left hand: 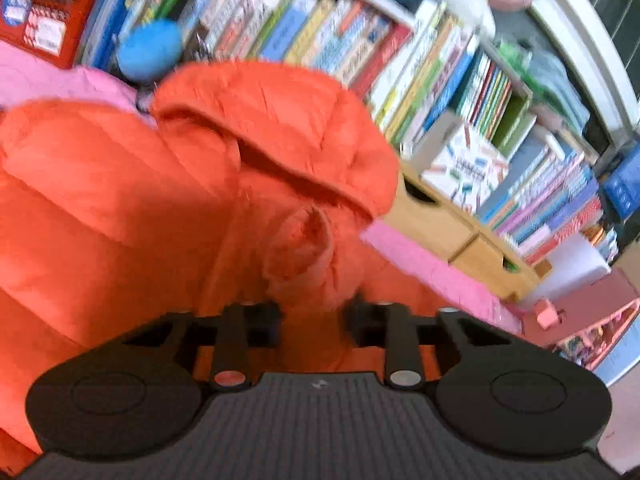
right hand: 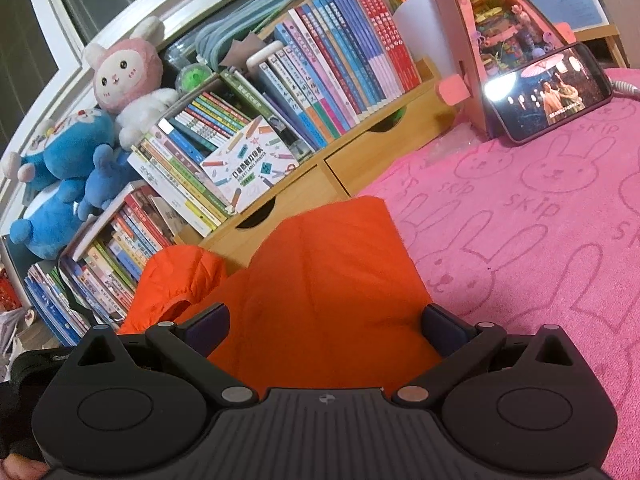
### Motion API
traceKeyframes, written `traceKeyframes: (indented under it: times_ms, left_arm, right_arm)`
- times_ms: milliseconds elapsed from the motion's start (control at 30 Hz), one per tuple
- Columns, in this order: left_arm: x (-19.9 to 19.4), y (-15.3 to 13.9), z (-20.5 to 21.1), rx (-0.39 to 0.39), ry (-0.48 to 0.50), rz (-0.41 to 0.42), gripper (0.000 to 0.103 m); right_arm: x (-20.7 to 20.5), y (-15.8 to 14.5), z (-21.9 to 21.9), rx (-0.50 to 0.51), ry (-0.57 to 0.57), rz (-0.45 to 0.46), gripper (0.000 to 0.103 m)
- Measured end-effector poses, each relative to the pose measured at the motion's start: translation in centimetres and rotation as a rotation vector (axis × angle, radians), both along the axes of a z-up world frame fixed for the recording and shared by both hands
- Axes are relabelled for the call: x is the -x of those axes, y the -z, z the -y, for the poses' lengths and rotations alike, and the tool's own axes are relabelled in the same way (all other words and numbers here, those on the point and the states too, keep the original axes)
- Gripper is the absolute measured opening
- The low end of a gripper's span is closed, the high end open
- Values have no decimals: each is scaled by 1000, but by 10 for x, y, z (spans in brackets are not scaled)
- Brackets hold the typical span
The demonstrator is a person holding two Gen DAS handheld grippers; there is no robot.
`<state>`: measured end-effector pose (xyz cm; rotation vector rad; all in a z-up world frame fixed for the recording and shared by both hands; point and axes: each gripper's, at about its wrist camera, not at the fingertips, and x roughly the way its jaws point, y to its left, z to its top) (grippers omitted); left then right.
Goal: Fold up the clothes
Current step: 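Grasp the other orange sleeve with the left tool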
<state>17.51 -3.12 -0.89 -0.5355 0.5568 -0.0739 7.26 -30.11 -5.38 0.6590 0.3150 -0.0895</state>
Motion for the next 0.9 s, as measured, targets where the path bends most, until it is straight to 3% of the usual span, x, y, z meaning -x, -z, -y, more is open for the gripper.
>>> traceKeyframes:
  times_ms: [167, 400, 533, 633, 767, 833, 900]
  left_arm:
    - [25, -24, -35, -100, -101, 144, 18]
    - [41, -17, -78, -211, -193, 101, 18]
    - [43, 0, -86, -259, -211, 30, 22]
    - [43, 10, -88, -254, -228, 16, 26]
    - [52, 12, -90, -266, -271, 56, 27]
    - [50, 13, -91, -264, -266, 57, 28]
    - [45, 18, -93, -246, -255, 33, 34]
  right_arm:
    - [24, -10, -1, 44, 50, 180, 103]
    - [16, -9, -1, 69, 79, 105, 103]
    - [3, -12, -15, 182, 56, 0, 103]
    - [-5, -22, -50, 413, -37, -31, 103]
    - [-14, -30, -121, 931, -166, 33, 102]
    - [-14, -30, -147, 1078, -219, 100, 102]
    - [-19, -34, -168, 1106, -286, 155, 102]
